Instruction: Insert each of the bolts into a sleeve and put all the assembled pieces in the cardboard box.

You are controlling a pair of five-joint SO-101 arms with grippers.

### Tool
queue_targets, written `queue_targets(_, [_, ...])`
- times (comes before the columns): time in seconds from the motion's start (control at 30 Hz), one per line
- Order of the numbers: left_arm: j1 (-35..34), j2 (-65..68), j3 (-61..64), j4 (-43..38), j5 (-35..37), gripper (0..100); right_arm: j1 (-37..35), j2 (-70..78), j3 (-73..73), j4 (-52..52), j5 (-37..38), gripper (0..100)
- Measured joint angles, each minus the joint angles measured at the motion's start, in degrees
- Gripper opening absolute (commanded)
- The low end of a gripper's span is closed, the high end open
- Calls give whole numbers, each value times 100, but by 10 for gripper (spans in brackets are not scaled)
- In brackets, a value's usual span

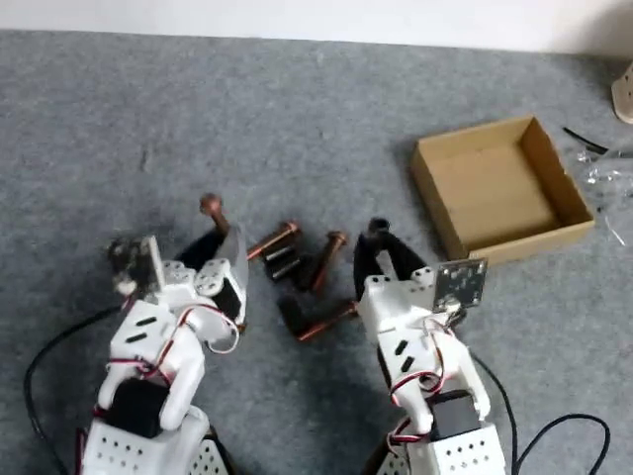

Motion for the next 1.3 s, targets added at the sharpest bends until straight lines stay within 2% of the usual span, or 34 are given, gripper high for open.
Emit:
queue_targets(0.17, [132, -334, 448, -1442, 176, 5, -695, 0, 0, 35, 334, 5])
queue_targets(0.33, [651, -220, 501, -2092, 211, 5, -1380, 0, 0, 316, 1108, 5])
queue_targets(0.47, [1222, -220, 466, -2136, 211, 5, -1442, -9, 0, 334, 1213, 5])
queue_targets(0.6, [1723, -176, 202, -1855, 299, 5, -1609, -9, 0, 334, 1257, 5])
queue_targets(0.73, [1758, -176, 141, -1424, 747, 5, -1732, -9, 0, 334, 1618, 5])
queue_targets(1.3, [1767, -167, 299, -1196, 571, 5, -1749, -9, 0, 334, 1776, 5])
